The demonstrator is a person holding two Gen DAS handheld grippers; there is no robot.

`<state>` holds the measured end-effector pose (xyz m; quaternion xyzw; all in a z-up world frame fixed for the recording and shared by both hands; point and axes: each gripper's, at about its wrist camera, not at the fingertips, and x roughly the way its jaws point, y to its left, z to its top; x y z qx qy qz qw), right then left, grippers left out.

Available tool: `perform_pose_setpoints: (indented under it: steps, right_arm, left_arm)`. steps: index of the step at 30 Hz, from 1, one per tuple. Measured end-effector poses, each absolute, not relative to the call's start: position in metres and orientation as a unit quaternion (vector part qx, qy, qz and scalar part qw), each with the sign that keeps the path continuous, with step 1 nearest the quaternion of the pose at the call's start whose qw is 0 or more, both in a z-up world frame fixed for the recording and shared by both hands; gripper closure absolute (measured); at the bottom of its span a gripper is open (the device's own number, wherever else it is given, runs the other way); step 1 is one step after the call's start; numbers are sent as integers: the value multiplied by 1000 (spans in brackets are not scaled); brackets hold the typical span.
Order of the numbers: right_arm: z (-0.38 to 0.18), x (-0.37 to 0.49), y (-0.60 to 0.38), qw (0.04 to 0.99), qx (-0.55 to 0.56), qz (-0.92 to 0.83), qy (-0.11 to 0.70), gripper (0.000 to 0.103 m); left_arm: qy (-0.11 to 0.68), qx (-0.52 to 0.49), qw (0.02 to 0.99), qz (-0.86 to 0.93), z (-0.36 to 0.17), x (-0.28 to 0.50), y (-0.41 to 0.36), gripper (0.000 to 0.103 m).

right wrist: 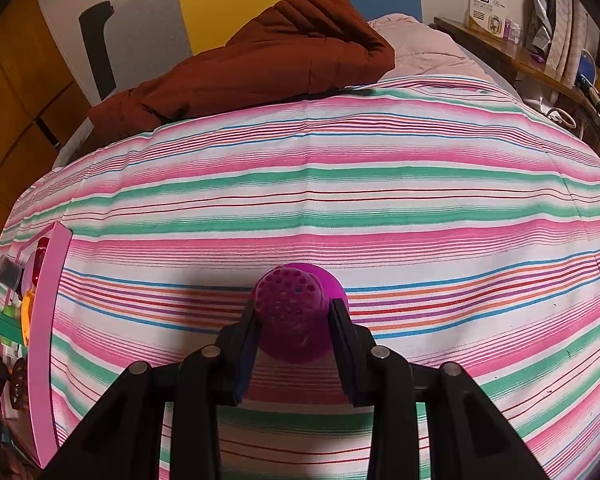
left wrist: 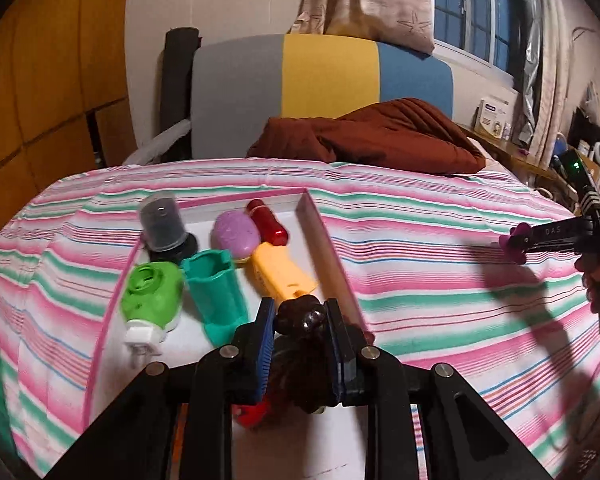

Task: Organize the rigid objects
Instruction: 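Carry the brown figure toward the tray with the left gripper while the right holds the purple cup, then set the brown figure on the tray and open the left gripper while the right carries the purple cup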

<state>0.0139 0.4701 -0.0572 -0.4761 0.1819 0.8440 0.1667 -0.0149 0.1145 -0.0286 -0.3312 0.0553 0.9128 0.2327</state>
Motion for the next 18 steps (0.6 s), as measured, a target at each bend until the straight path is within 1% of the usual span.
perform_pose_setpoints:
  steps: [1,3,4,5,6,7,9,11,18]
  right_arm:
    - [-57,14,470,167,-476,844,181,69]
    - [-57,15,471,168,-475,844,183,69]
    - [-57,15,472,169,-475,844,184,69]
    - [-58,15,473,168,-475,844,186,69]
    - [-58,15,473,167,-475,844,187,69]
    - [-58,15,473,167,-475,844,187,69]
    - [-58,15,470,164,-475,844,187,69]
    - [-58,15,467,160,-477,844,184,69]
    - [-57,18,448,139,-477,848,183,69]
  left_arm:
    - [50,-330,236,913,-27,-15,115,77]
    - [43,-323,236,915,-23,-13,112,61]
    - [42,-317,232,918,-20,-10,109,39]
    - [40,-312,227,922,-17,-8,108,19]
    - [36,-303,220,926,-14,-4,103,14]
    - [30,-297,218,929,-11,-1,98,11]
    - [19,-299,217,929,-7,3,89,9]
    - [12,-312,210,926,-7,4,82,5]
    - [-28,-354,210,911,-13,15,55,0]
